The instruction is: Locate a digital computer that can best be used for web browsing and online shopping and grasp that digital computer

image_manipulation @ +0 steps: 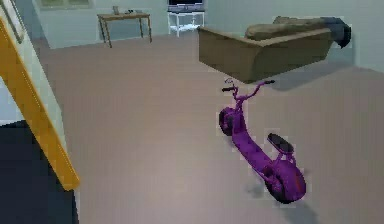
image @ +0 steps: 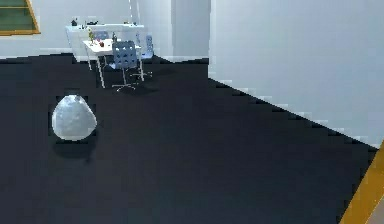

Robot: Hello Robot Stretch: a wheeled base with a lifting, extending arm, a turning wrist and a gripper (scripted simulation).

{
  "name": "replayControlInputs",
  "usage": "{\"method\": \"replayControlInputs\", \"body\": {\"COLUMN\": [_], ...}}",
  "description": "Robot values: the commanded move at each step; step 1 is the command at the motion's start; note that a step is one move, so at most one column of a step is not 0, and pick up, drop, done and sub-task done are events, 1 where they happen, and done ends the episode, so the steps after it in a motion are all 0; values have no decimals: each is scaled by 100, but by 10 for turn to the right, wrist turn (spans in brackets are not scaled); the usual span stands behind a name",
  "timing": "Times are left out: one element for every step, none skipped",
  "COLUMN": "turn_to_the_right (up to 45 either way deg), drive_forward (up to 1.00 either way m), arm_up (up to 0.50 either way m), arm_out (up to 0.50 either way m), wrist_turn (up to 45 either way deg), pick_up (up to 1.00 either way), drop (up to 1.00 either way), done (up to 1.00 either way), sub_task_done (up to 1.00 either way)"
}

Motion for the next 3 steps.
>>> {"method": "replayControlInputs", "body": {"turn_to_the_right": [-150, 0, -420], "drive_forward": [0, 45, 0], "arm_up": [0, 0, 0], "arm_out": [0, 0, 0], "wrist_turn": [0, 0, 0], "pick_up": [0, 0, 0], "drop": [0, 0, 0], "done": [0, 0, 0], "sub_task_done": [0, 0, 0]}}
